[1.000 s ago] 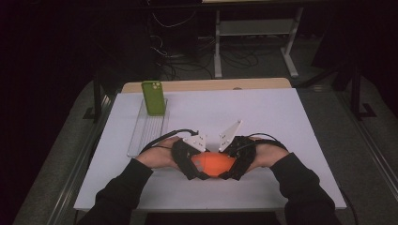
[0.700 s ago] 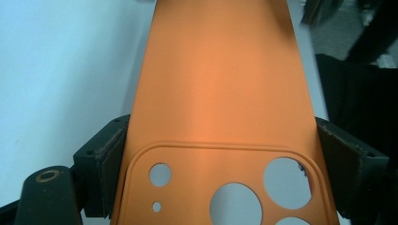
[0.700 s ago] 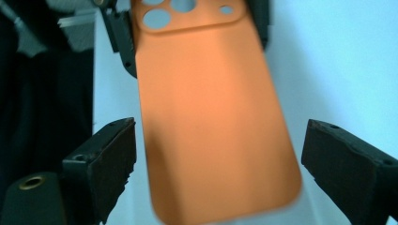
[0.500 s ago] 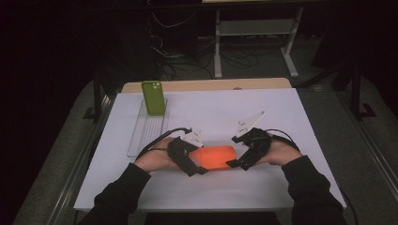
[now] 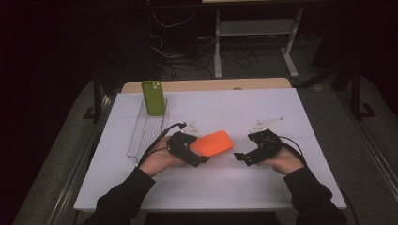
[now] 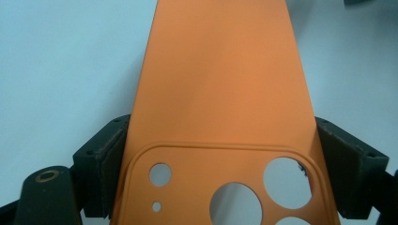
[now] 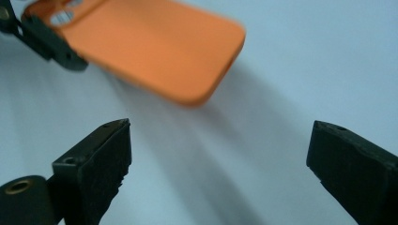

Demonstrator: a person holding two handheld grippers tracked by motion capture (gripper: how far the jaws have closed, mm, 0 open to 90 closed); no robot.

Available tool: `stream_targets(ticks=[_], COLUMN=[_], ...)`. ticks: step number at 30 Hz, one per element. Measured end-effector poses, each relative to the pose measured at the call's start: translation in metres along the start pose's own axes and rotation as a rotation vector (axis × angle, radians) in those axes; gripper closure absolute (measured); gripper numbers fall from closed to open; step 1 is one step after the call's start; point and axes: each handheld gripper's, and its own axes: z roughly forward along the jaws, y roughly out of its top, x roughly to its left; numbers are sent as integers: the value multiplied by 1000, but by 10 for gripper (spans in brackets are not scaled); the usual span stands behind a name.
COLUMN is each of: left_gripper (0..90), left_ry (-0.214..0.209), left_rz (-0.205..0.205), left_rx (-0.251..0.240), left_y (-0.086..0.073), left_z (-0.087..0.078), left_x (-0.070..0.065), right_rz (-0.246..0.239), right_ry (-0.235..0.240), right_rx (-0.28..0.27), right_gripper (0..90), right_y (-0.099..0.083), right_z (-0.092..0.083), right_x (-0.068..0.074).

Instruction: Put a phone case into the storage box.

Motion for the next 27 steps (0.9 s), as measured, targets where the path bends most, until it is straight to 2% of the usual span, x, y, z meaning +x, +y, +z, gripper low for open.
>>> stream_targets(ticks=[1, 3, 7, 10, 14, 17, 22, 25, 27], left_gripper=[150, 150, 150, 150, 150, 150, 150, 150, 150], left_ry=[-4, 5, 11, 19, 20, 21, 21, 21, 17], left_rz=[10, 4, -4, -4, -2, -3, -15, -6, 1], left_rx=[21, 13, 20, 24, 33, 37, 31, 38, 35], left_y=[1, 1, 2, 2, 2, 1, 1, 1, 1], left_z=[-2, -2, -2, -2, -4, -4, -4, -5, -5], left_x=[1, -1, -3, -3, -1, 0, 0, 1, 1], right_rz=[8, 39, 36, 19, -34, -94, -145, -178, -196], right_ry=[-5, 2, -21, -62, -160, -194, -231, -243, -267], right_rx=[1, -2, -2, -42, -93, -94, -113, -120, -127], right_gripper=[36, 39, 12, 4, 4, 4, 4, 4, 4], right_y=[-2, -5, -11, -13, -15, -15, -15, -13, -13], right_z=[2, 4, 9, 9, 10, 10, 12, 10, 10], right_x=[1, 3, 9, 10, 10, 11, 16, 20, 23])
